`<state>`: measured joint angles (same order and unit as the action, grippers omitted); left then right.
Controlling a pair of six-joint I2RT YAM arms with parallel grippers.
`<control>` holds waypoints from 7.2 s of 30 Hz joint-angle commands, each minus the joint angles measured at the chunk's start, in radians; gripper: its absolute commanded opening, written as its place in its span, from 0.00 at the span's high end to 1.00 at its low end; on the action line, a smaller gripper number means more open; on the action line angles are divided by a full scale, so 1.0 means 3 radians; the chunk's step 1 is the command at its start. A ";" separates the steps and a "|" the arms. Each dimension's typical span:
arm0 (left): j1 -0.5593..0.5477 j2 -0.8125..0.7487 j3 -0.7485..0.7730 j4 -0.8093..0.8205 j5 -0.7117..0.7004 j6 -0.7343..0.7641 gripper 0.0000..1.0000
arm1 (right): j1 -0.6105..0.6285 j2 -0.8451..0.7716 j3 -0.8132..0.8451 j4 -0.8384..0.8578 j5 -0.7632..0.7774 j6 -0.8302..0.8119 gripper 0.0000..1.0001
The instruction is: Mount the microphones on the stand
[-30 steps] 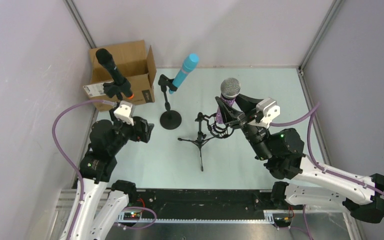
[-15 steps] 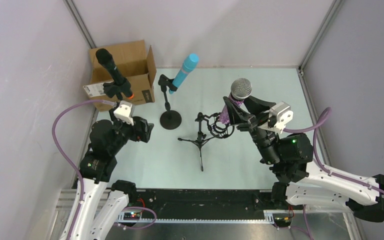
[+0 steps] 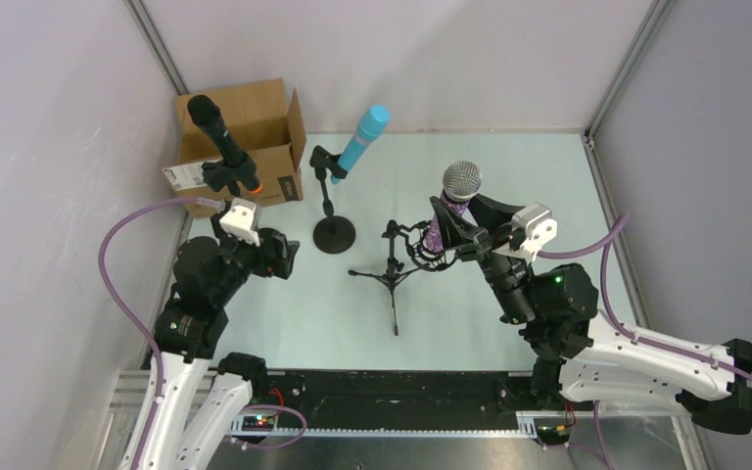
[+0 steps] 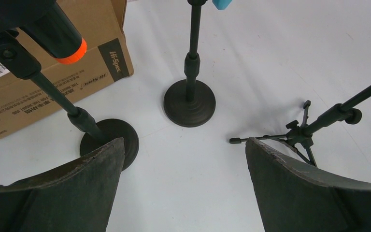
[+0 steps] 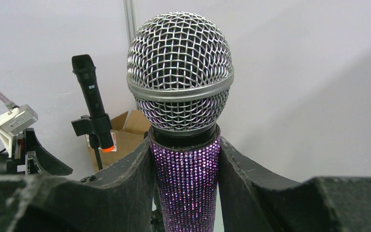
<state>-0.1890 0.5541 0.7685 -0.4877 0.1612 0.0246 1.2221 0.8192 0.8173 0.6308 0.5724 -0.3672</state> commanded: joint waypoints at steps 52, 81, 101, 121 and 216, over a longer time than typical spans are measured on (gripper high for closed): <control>0.0016 -0.0109 -0.0040 0.0134 -0.0011 -0.0056 0.02 | -0.0627 0.0384 0.0267 0.0152 -0.0465 0.0314 1.00; 0.0015 -0.0124 -0.0041 0.0128 0.0009 -0.0058 0.02 | 0.0222 0.0638 -0.0672 0.2574 0.0571 -0.0851 0.97; 0.0016 -0.0088 -0.0021 0.0129 0.0015 -0.0057 0.02 | 0.0241 0.0588 -0.0960 0.2748 0.0892 -0.0856 0.64; 0.0017 -0.0091 -0.0036 0.0128 -0.0012 -0.0056 0.02 | 0.0241 0.0085 -0.0837 0.1429 0.0687 -0.0164 0.01; 0.1051 0.2342 -0.2040 0.5394 -0.0223 -0.0103 0.02 | -0.4011 0.1789 -0.1965 0.1238 -0.1017 0.1597 0.01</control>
<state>0.1333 1.2648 0.1398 1.1316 0.1318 -0.0265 0.0193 1.3651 0.2077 1.0363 0.3046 0.0868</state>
